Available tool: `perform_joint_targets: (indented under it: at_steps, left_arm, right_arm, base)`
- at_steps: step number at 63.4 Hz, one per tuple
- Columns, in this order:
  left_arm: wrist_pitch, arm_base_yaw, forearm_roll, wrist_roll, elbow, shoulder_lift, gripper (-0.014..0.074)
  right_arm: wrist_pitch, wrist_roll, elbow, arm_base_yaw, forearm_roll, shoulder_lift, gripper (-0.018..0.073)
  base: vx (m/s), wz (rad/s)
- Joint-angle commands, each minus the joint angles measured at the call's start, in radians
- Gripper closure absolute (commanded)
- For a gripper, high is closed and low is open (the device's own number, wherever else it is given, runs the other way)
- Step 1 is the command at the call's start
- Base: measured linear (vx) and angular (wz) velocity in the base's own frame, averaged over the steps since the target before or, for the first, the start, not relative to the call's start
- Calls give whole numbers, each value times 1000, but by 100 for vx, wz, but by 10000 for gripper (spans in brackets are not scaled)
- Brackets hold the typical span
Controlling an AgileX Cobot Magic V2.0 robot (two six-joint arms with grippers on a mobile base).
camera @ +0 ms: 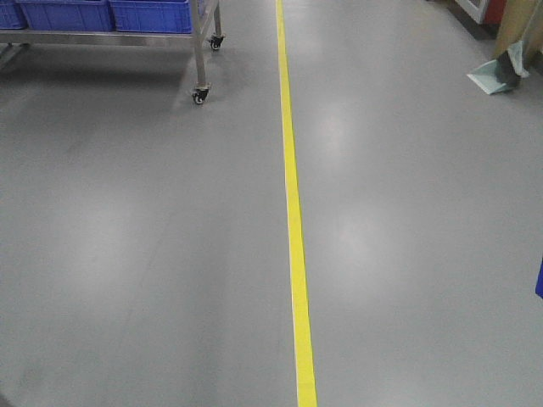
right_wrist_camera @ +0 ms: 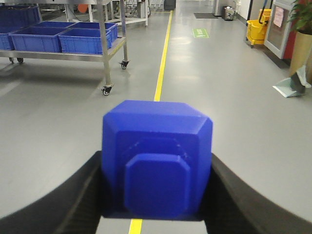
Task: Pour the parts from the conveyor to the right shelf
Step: 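Drive into the aisle between the blue-bin shelves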
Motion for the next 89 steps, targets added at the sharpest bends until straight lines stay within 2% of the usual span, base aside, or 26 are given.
perform_joint_targets:
  at_steps: [1, 89]
  left_arm:
    - [-77, -4, -3, -9, 31, -12, 602]
    - [-77, -4, -3, -9, 31, -12, 602]
  right_arm:
    - [-79, -3, -26, -3, -1, 11, 567]
    - [-79, -3, -26, -3, -1, 11, 567]
  base:
    - [80, 9]
    - [78, 2]
